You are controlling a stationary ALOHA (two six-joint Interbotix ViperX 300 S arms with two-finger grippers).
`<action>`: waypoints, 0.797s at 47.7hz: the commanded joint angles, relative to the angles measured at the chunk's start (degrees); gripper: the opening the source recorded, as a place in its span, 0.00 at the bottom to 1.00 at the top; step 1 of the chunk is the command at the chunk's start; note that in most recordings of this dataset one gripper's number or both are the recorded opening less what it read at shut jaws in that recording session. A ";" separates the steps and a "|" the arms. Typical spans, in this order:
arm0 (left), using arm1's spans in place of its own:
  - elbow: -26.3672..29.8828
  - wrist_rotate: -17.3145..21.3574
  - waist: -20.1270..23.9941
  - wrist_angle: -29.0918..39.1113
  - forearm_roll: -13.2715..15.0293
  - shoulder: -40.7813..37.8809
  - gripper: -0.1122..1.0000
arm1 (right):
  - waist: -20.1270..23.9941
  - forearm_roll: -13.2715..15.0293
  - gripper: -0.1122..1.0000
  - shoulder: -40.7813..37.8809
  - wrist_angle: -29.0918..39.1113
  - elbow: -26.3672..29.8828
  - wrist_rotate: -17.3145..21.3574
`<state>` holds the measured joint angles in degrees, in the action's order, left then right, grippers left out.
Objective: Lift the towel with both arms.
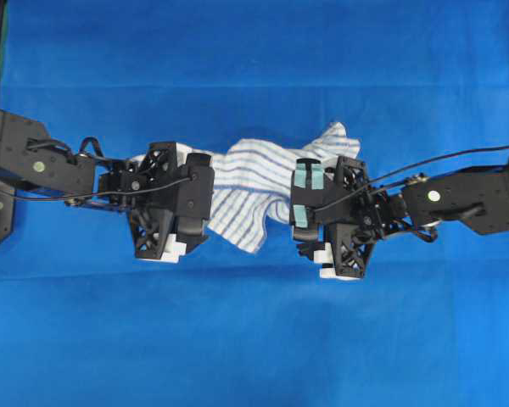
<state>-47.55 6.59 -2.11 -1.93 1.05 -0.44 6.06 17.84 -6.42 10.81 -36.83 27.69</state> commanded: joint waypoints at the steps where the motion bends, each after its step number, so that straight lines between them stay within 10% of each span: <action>1: 0.26 0.09 -0.18 -2.20 0.09 -0.62 0.90 | 0.18 -0.18 0.71 -0.53 -1.05 0.53 0.00; 20: 0.00 0.26 -0.18 -2.99 0.09 -4.31 0.83 | -0.88 -0.18 0.70 -3.25 -3.25 0.53 0.00; 26: 0.00 0.44 0.00 -2.90 0.09 -4.39 0.56 | -1.85 -0.09 0.59 -3.25 -3.16 0.53 0.00; 34: -0.44 1.14 0.97 -2.11 0.09 -4.66 0.16 | -2.90 -0.09 0.17 -3.16 -3.08 0.53 0.00; 38: -0.70 1.14 1.58 -1.76 0.09 -4.57 0.12 | -2.90 -0.09 0.11 -3.25 -3.08 0.62 0.00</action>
<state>-48.34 7.73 -1.14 -3.96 1.05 -5.45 3.34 17.75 -10.37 8.00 -36.91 27.77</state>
